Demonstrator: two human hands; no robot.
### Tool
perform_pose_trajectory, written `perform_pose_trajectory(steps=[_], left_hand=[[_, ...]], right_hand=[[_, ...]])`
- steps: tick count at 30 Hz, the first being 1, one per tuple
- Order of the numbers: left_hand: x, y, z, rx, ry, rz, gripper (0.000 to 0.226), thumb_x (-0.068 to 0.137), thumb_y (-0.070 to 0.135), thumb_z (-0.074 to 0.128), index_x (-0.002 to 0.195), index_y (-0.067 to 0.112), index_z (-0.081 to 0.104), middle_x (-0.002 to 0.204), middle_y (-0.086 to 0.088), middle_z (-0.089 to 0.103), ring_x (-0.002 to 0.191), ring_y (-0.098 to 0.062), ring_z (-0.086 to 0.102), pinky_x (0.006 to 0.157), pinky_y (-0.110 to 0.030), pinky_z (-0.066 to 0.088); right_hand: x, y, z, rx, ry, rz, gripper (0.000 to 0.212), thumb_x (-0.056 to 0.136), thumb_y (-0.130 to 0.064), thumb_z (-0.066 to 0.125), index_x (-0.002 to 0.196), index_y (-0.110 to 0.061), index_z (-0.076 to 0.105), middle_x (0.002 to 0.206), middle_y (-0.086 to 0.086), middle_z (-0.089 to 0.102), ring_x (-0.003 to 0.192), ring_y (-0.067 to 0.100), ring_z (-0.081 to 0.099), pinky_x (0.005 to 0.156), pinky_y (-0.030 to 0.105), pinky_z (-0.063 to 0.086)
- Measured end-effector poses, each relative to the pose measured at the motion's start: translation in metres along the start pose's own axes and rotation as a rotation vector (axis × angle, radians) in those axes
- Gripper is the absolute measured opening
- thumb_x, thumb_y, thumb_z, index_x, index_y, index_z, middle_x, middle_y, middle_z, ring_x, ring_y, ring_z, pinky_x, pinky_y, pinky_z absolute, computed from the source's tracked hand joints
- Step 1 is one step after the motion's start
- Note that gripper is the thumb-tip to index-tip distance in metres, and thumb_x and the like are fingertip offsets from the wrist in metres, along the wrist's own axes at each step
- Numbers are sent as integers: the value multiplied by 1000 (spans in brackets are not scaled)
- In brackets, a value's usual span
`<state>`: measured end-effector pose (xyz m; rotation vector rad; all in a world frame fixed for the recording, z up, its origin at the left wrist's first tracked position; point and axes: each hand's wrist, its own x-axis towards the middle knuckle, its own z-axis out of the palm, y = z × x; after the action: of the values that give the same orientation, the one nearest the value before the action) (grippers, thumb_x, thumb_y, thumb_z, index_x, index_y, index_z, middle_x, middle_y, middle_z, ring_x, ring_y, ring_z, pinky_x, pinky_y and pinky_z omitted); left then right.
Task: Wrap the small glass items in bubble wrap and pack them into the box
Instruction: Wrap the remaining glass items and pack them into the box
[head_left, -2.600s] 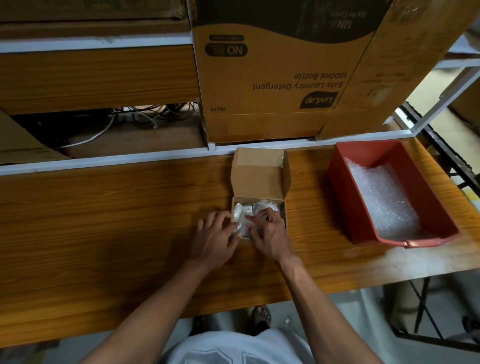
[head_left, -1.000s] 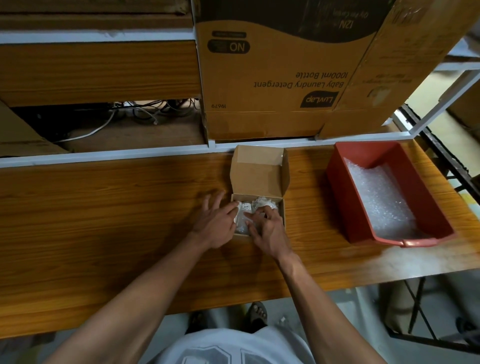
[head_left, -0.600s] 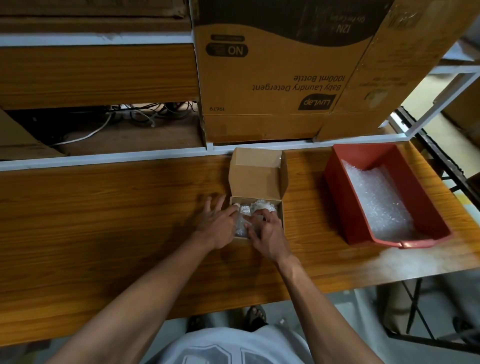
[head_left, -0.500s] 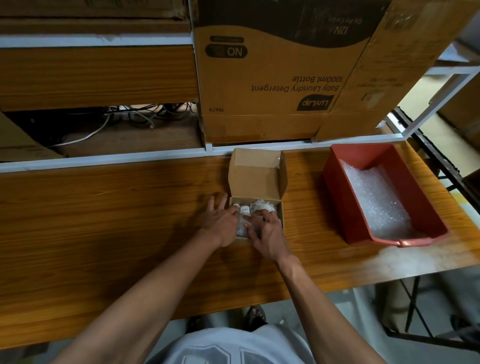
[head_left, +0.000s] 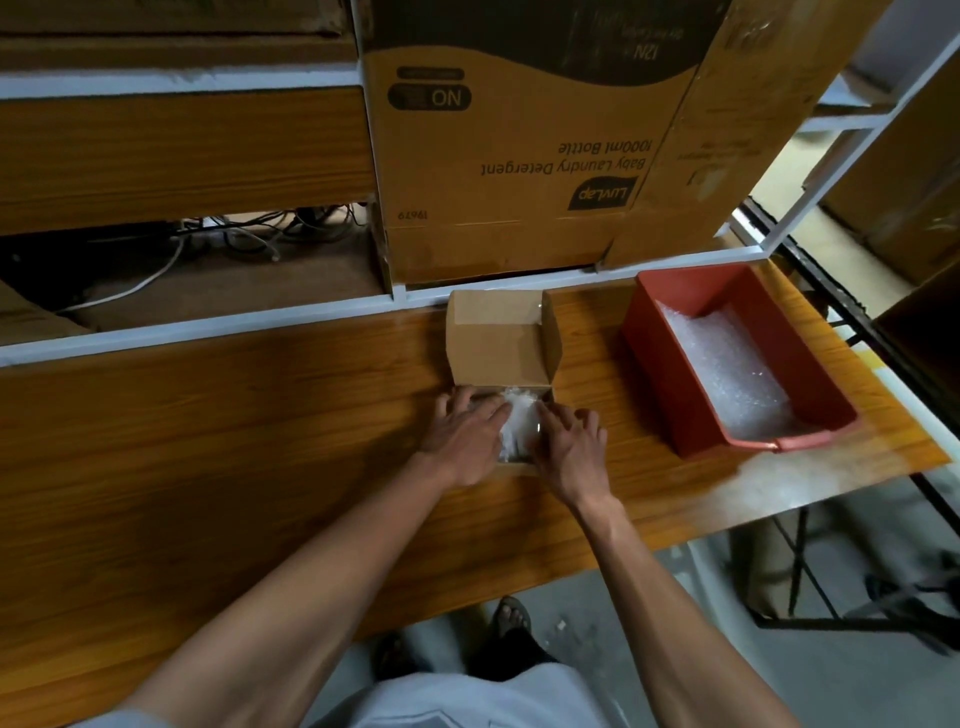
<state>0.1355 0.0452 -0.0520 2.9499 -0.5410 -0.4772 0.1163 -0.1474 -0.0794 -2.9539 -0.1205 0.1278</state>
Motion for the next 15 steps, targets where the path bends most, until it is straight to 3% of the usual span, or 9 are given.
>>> perform_pose_trajectory(steps=[3,6,11,15], left_hand=[[10,5,3,26,-90,-19,58,109,44,33,165,30,28,174,13,18,157,-33,6,121,-59,14],[17,7,0,87,-114,-47,56,108,47,30,160,29,37,171,12,26,154,-32,12,117,-58,16],[10,14,-5,159,27,19,42,102,43,46,137,24,59,153,6,51,142,-28,31,108,-52,27],[1,11,9,113,12,48,44,103,45,40,137,24,60,151,8,50,148,-28,22,110,-56,24]], right_hand=[[-3,-2,-2,-22,-24,12,72,99,-45,64,163,-30,35,157,2,47,126,37,40,96,49,42],[-3,-7,-4,-27,-14,38,69,99,-42,64,162,-31,37,158,0,48,125,37,41,94,48,41],[-4,-6,-6,-30,-9,30,64,101,-41,61,161,-31,40,157,-2,50,122,35,42,91,47,42],[-5,-6,-5,-24,-16,32,66,101,-39,61,162,-29,39,158,0,49,123,35,42,91,47,42]])
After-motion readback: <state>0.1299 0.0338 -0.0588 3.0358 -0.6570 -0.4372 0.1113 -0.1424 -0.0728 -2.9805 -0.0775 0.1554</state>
